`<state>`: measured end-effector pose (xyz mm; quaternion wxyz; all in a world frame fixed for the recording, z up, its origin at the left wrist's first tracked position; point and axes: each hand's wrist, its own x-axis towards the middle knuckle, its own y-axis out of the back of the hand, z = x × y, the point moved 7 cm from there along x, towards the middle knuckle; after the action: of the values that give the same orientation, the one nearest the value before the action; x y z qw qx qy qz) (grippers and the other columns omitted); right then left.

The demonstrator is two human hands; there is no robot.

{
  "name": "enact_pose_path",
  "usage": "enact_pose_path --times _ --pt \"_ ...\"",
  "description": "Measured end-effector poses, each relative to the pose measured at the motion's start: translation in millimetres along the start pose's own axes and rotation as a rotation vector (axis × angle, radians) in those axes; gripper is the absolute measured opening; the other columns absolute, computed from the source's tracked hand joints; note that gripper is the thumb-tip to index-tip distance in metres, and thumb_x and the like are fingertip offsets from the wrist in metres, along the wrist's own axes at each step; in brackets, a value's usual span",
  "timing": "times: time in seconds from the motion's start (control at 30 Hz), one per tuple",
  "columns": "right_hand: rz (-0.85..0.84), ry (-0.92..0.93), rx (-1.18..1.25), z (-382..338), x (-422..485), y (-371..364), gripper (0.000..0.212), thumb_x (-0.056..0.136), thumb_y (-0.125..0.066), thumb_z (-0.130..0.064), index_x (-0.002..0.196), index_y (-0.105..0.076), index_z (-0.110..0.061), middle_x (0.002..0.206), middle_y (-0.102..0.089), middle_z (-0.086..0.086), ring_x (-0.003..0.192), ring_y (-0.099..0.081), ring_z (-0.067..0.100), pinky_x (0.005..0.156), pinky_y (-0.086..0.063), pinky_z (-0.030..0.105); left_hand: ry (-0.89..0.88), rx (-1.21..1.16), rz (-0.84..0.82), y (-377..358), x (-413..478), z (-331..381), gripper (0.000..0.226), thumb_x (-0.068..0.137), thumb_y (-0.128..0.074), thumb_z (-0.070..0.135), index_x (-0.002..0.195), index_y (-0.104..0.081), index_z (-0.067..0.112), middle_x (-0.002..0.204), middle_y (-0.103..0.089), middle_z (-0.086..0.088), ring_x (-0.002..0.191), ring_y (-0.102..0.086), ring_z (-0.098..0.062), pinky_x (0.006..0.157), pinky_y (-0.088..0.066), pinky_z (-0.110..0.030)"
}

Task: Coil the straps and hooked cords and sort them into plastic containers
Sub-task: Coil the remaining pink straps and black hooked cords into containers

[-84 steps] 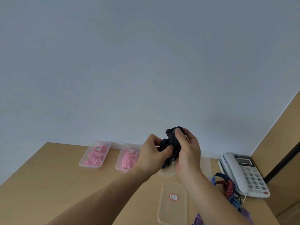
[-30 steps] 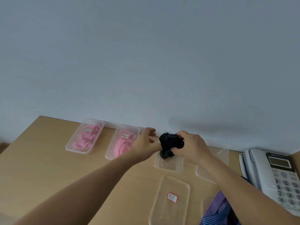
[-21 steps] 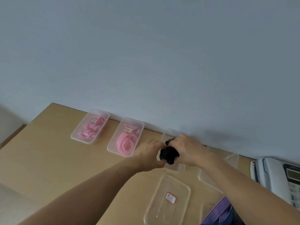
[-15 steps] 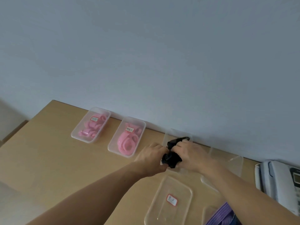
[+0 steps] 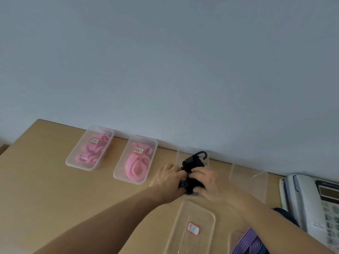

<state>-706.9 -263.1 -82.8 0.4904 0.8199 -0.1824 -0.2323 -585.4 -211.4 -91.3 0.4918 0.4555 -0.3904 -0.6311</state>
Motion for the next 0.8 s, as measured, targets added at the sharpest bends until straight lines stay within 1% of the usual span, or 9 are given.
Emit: enact_pose_path --times 0.1,0.2,0.3,0.37,0.43,0.53,0.6,0.67,0.8 --pt "0.058 -0.035 -0.041 5.6 -3.9 3.7 0.045 0.091 -0.06 -0.023 0.135 -0.052 -0.024 0.136 -0.055 -0.009 0.124 -0.044 0.013 0.097 -0.045 0.031 -0.015 0.029 -0.008 1.1 2.3 2.7 0.039 0.085 -0.055 0.051 0.117 -0.057 0.029 0.12 -0.056 0.005 0.121 -0.042 -0.02 0.098 -0.038 -0.033" --pt "0.104 -0.044 -0.124 4.4 -2.8 5.0 0.044 0.09 -0.06 -0.022 0.133 -0.056 -0.022 0.132 -0.06 -0.01 0.121 -0.047 0.014 0.096 -0.043 0.03 0.013 -0.004 0.082 11.1 4.5 4.8 0.058 0.078 -0.048 0.061 0.125 -0.056 0.029 0.132 -0.051 0.007 0.135 -0.033 -0.021 0.112 -0.025 -0.034" --pt "0.114 -0.045 -0.154 3.6 -1.0 7.8 0.048 0.086 -0.064 -0.029 0.134 -0.056 -0.024 0.124 -0.064 -0.009 0.12 -0.046 0.014 0.099 -0.039 0.03 -0.008 0.004 0.095 15.0 12.7 4.6 0.091 0.075 -0.05 0.064 0.151 -0.025 0.022 0.161 -0.018 0.003 0.152 0.003 -0.023 0.122 -0.006 -0.04" --pt "0.112 -0.045 -0.141 3.8 -1.0 8.9 0.048 0.087 -0.065 -0.031 0.134 -0.056 -0.025 0.125 -0.062 -0.01 0.123 -0.044 0.012 0.1 -0.039 0.028 -0.057 0.076 -0.009 13.0 24.5 6.7 0.109 0.075 -0.051 0.067 0.157 -0.001 0.016 0.165 0.011 0.002 0.149 0.024 -0.018 0.123 0.003 -0.04" --pt "0.101 -0.041 -0.13 2.5 -1.4 6.4 0.045 0.088 -0.065 -0.028 0.132 -0.057 -0.021 0.134 -0.058 -0.008 0.129 -0.043 0.013 0.102 -0.04 0.029 -0.126 0.145 -0.123 10.0 38.7 11.1 0.116 0.076 -0.052 0.071 0.157 0.007 0.014 0.163 0.021 0.0 0.148 0.027 -0.017 0.123 0.005 -0.04" --pt "0.129 -0.088 -0.081 6.2 -6.1 6.1 0.039 0.088 -0.067 -0.024 0.125 -0.062 -0.015 0.141 -0.052 -0.004 0.127 -0.049 0.019 0.096 -0.047 0.034 -0.193 0.196 -0.239 3.0 53.7 22.6 0.116 0.075 -0.054 0.075 0.157 -0.001 0.013 0.166 0.009 -0.002 0.152 0.012 -0.016 0.124 0.0 -0.042" --pt "0.172 -0.085 -0.085 6.2 -11.6 8.6 0.035 0.081 -0.074 -0.021 0.113 -0.067 -0.012 0.127 -0.059 0.0 0.11 -0.06 0.023 0.078 -0.054 0.036 -0.242 0.22 -0.224 0.5 58.1 33.3 0.106 0.075 -0.055 0.074 0.154 -0.019 0.013 0.165 -0.011 -0.003 0.152 -0.007 -0.018 0.123 -0.008 -0.042" --pt "0.272 -0.027 -0.131 3.7 -18.0 13.6 0.035 0.063 -0.088 -0.018 0.093 -0.072 -0.011 0.101 -0.068 0.0 0.086 -0.067 0.022 0.061 -0.055 0.03 -0.27 0.214 -0.173 2.3 58.6 39.3 0.094 0.075 -0.056 0.072 0.146 -0.035 0.015 0.158 -0.03 -0.001 0.147 -0.022 -0.019 0.12 -0.015 -0.04" --pt "0.341 -0.032 -0.252 4.2 -19.6 21.1 0.035 0.055 -0.09 -0.033 0.084 -0.075 -0.02 0.086 -0.07 -0.009 0.083 -0.066 0.019 0.077 -0.047 0.028 -0.237 0.183 -0.137 5.2 55.8 30.7 0.085 0.072 -0.054 0.078 0.133 -0.045 0.02 0.136 -0.052 0.006 0.133 -0.038 -0.019 0.118 -0.017 -0.042"
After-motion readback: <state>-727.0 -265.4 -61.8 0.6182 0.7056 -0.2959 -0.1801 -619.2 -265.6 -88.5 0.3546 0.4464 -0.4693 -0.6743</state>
